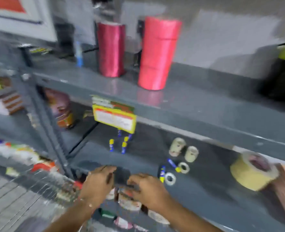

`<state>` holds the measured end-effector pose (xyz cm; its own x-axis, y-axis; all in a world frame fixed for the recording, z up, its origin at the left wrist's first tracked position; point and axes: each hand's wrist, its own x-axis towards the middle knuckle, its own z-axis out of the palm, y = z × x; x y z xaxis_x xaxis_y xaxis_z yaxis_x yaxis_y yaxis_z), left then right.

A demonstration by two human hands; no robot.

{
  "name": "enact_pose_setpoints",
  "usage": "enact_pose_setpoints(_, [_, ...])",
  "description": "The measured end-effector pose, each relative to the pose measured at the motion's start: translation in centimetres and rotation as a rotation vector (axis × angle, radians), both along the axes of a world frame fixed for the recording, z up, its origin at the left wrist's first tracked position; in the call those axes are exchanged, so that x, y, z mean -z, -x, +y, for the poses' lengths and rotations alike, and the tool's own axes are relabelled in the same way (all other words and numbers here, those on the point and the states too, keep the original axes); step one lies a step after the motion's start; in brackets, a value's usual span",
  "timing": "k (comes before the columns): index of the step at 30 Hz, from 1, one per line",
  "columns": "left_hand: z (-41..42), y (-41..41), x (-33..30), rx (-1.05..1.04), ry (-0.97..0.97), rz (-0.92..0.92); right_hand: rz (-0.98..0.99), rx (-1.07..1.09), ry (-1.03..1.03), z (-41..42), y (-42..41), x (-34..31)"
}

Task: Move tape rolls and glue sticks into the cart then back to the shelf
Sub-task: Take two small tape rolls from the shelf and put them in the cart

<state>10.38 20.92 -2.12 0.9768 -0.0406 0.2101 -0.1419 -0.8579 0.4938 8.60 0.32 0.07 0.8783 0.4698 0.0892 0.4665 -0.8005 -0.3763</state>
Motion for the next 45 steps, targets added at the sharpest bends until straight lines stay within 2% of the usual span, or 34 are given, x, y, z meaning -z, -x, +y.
enact_pose_setpoints(3, [-8.2,-1.5,-0.8,0.109,0.135,0.029,0.033,0.25,-0.01,-7.4,0.1,-0.1])
enact_pose_setpoints(5, [-13.2,-1.9,-1.4,0.144,0.151,0.114,0.102,0.399,-0.016,-11.6,0.0,0.4])
enact_pose_setpoints(7, [-17.1,-2.0,-1.3,0.193,0.057,0.162,0.148,0.486,-0.005,-14.7,-0.4,1.4])
enact_pose_setpoints(12, [-22.6,-1.1,-0.1,0.276,-0.332,0.26,0.183,0.638,0.0,-18.6,-1.8,3.6])
enact_pose_setpoints(16, [-23.5,-1.0,1.0,0.242,-0.427,0.291,0.192,0.626,0.009,-18.9,-3.2,4.3])
enact_pose_setpoints(22, [-23.5,-1.1,0.9,0.129,-0.336,0.297,0.17,0.601,0.1,-19.1,-4.4,5.0])
enact_pose_setpoints(28, [-23.2,-0.9,1.3,0.131,-0.29,0.261,0.081,0.574,0.105,-19.7,-3.8,5.8])
enact_pose_setpoints(33, [-22.4,-0.5,0.9,0.153,-0.234,0.043,-0.037,0.578,-0.041,-19.8,-3.2,5.1])
enact_pose_setpoints(36, [-20.5,-0.6,0.1,0.126,-0.182,-0.087,-0.138,0.506,-0.151,-18.7,-3.5,3.6])
enact_pose_setpoints(41, [-13.9,-0.7,-0.7,-0.003,-0.068,-0.114,-0.208,0.284,-0.303,-12.3,-5.2,0.8])
enact_pose_setpoints(45, [-5.1,0.4,-0.6,-0.12,-0.033,-0.121,-0.11,0.093,-0.364,-3.4,-6.2,0.3])
